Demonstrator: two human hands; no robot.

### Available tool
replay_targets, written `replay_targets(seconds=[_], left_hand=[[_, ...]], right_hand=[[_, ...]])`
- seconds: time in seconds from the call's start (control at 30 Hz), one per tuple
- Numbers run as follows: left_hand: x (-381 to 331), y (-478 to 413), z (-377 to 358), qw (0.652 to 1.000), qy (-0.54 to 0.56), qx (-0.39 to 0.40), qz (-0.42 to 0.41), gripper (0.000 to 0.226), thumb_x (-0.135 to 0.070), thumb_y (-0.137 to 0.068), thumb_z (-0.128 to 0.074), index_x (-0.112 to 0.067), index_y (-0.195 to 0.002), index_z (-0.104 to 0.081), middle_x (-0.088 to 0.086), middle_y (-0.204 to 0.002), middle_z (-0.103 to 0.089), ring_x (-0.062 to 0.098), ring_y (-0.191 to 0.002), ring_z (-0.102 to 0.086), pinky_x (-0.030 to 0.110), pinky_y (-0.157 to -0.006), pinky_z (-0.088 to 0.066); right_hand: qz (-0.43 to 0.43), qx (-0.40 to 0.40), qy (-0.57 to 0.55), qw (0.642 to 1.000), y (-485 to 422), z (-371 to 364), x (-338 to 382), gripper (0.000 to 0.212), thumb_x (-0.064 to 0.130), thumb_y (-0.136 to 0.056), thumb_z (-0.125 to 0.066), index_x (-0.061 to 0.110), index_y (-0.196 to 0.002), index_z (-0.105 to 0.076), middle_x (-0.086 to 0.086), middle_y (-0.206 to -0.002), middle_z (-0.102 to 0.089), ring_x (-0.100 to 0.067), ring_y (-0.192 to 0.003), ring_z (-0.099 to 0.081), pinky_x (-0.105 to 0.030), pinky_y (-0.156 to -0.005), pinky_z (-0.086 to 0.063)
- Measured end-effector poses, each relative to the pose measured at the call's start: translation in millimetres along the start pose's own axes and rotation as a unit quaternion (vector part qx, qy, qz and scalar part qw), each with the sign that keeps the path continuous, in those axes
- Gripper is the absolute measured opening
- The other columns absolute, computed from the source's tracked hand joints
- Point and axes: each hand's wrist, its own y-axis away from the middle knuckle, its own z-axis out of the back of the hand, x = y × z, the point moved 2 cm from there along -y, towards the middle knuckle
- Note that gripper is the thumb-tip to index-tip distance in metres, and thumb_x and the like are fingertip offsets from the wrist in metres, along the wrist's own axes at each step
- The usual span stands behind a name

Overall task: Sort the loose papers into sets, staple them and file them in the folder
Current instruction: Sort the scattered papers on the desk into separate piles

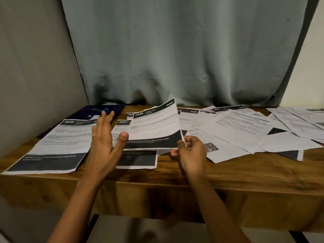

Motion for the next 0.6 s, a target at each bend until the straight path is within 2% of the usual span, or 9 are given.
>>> replay_targets(seconds=[0.13,0.23,0.3,0.4,0.5,0.6], left_hand=[[7,0,-8,0.991,-0.088,0.082,-0.06,0.087,-0.082,-0.08,-0.008,-0.032,-0.15,-0.021,-0.003,-0.16,-0.013,0.01,-0.147,-0.001,0.039,-0.119,0.003],[13,1,-23,0.98,-0.107,0.156,-0.053,0.094,-0.087,-0.073,0.0,-0.035,-0.149,-0.021,-0.005,-0.159,-0.013,0.009,-0.146,-0.002,0.035,-0.117,0.007],[18,2,-33,0.974,-0.111,0.195,-0.038,0.099,-0.09,-0.067,0.005,-0.038,-0.148,-0.018,-0.006,-0.159,-0.011,0.006,-0.144,0.0,0.034,-0.116,0.009],[25,1,-43,0.962,-0.133,0.238,-0.029,0.102,-0.091,-0.063,0.01,-0.041,-0.148,-0.013,-0.008,-0.159,-0.009,0.009,-0.146,-0.001,0.037,-0.116,0.009],[27,0,-49,0.948,-0.169,0.269,-0.032,0.104,-0.092,-0.059,0.015,-0.044,-0.148,-0.011,-0.01,-0.159,-0.01,0.011,-0.147,-0.001,0.038,-0.116,0.01],[31,5,-55,0.939,-0.183,0.288,-0.026,0.109,-0.093,-0.056,0.015,-0.043,-0.148,-0.016,-0.009,-0.159,-0.014,0.012,-0.147,-0.004,0.043,-0.118,0.006]], right_hand=[[0.005,0.05,0.024,0.998,10,-31,-8,0.017,0.01,-0.097,-0.052,0.007,-0.113,-0.053,0.008,-0.076,-0.061,-0.002,-0.055,-0.066,-0.012,-0.054,-0.051],[-0.007,0.081,0.048,0.996,14,-45,-11,0.021,0.015,-0.097,-0.052,0.008,-0.117,-0.051,0.011,-0.075,-0.059,-0.004,-0.06,-0.066,-0.011,-0.054,-0.049],[-0.007,0.096,0.081,0.992,15,-47,-12,0.026,0.019,-0.096,-0.054,0.008,-0.119,-0.051,0.004,-0.083,-0.064,-0.005,-0.062,-0.066,-0.009,-0.053,-0.047],[0.035,0.116,0.226,0.967,11,-42,-10,0.038,0.033,-0.095,-0.055,0.009,-0.124,-0.055,-0.006,-0.107,-0.067,-0.012,-0.087,-0.064,-0.014,-0.066,-0.045],[0.08,0.076,0.313,0.943,-7,-28,-4,0.04,0.041,-0.095,-0.053,0.012,-0.122,-0.06,-0.005,-0.114,-0.065,-0.016,-0.099,-0.062,-0.021,-0.074,-0.044],[0.069,0.044,0.348,0.934,-38,-23,1,0.035,0.037,-0.095,-0.053,0.008,-0.111,-0.063,-0.008,-0.108,-0.066,-0.024,-0.098,-0.063,-0.025,-0.07,-0.04]])
